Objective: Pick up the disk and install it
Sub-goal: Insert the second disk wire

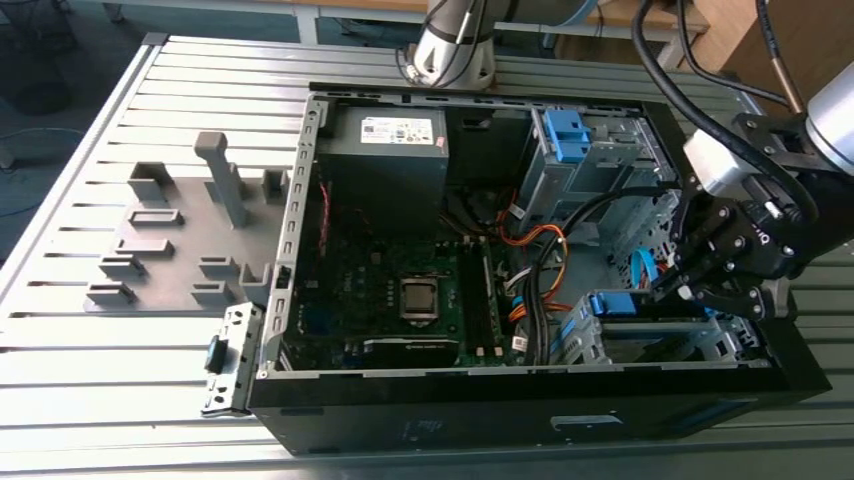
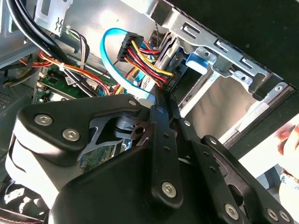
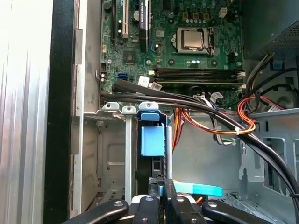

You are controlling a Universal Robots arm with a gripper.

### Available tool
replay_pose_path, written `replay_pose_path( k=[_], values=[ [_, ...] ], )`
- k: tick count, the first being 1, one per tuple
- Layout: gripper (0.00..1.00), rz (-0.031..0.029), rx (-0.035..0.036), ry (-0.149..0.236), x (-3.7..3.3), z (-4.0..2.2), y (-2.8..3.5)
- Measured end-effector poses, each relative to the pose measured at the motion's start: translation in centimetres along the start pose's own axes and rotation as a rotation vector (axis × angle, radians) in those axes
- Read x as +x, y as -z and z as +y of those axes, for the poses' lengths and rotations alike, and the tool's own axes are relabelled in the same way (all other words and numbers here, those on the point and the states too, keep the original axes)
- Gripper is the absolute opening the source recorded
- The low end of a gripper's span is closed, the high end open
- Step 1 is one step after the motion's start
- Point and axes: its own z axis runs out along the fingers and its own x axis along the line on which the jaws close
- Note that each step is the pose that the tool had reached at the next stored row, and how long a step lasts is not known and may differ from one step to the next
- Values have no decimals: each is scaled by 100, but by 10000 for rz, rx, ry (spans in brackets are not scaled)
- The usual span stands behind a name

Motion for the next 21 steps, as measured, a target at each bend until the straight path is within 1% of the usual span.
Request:
replay_pose_path(
  k=[4, 5, 6, 7, 8, 10, 11, 12, 14, 15, 19, 20, 21],
  values=[
    [16, -1, 0, 1, 0, -1, -1],
    [17, -33, 2, 6, -2, -3, -14],
    [17, -27, 0, 6, -1, -3, -14],
    [24, -16, -1, 5, -1, -3, -9],
    [24, -2, 0, 3, 0, -2, -2],
    [24, 1, 0, 1, 0, -1, 2],
    [24, 0, 0, 1, -1, 2, 26],
    [24, -10, 0, 1, -3, 6, 65],
    [24, -9, 1, 2, -7, 15, 158],
    [24, -9, 1, 2, -8, 17, 186],
    [24, -13, 0, 2, -8, 17, 185],
    [22, -11, 0, 2, -8, 17, 184],
    [16, -13, 1, 2, -8, 17, 180]
  ],
)
